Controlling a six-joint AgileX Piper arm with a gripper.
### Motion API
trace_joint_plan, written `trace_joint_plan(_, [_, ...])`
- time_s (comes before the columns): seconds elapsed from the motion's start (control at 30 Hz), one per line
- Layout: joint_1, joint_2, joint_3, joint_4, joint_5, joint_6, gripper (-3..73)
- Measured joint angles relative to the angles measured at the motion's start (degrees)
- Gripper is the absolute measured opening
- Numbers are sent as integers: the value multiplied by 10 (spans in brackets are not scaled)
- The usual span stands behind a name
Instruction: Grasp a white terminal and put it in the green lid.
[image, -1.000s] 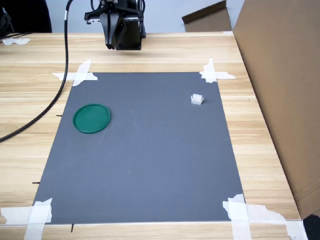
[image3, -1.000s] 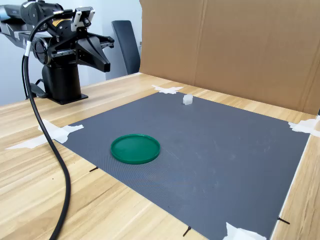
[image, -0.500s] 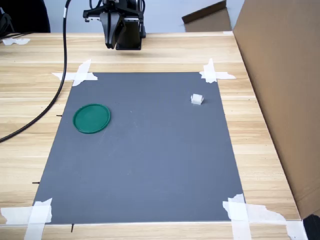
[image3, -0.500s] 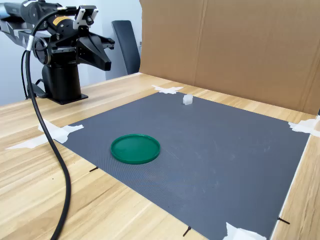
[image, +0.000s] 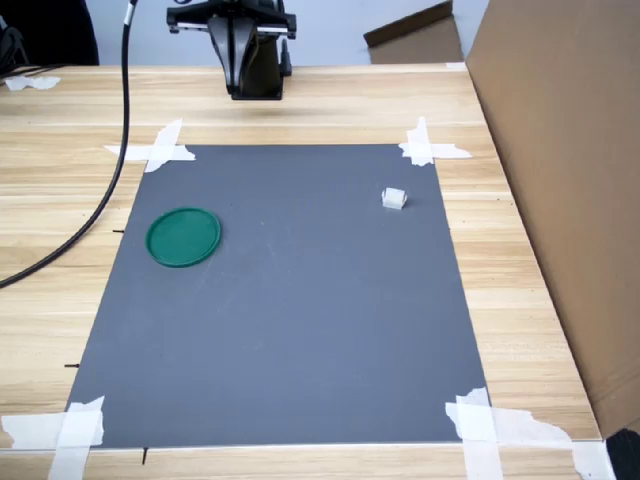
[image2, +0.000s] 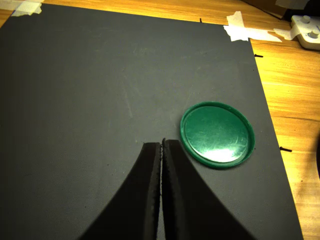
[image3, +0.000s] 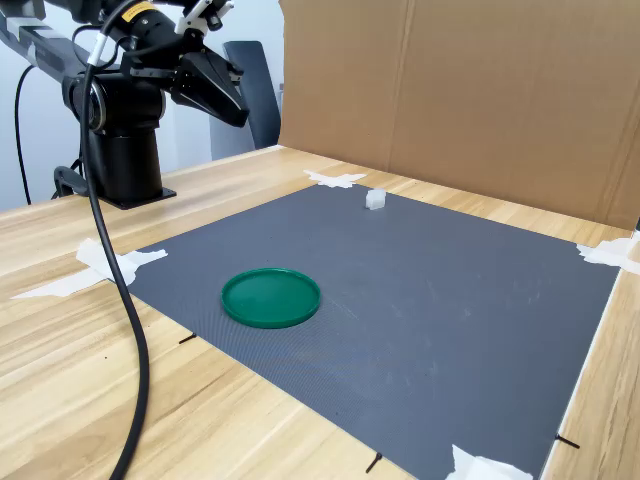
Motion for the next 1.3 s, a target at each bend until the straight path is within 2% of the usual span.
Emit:
trace_joint_plan(0.13, [1,64,-37,0,0,-21,-28])
trace_joint_plan(0.3, [1,152,-137,11,14,-32,-28])
trace_joint_plan(0.57, [1,221,-233,14,170,-41,-28])
trace_joint_plan(0.67, [1,224,-250,18,185,-80,-28])
trace_joint_plan(0.8, [1,228,-275,54,225,-120,-28])
trace_joint_plan(0.87, [2,236,-291,83,255,-139,-28])
trace_joint_plan(0.9, [14,242,-306,98,285,-158,-28])
trace_joint_plan(1.1, [123,249,-344,99,366,-170,-28])
trace_joint_plan(1.3, [128,265,-366,88,399,-198,-28])
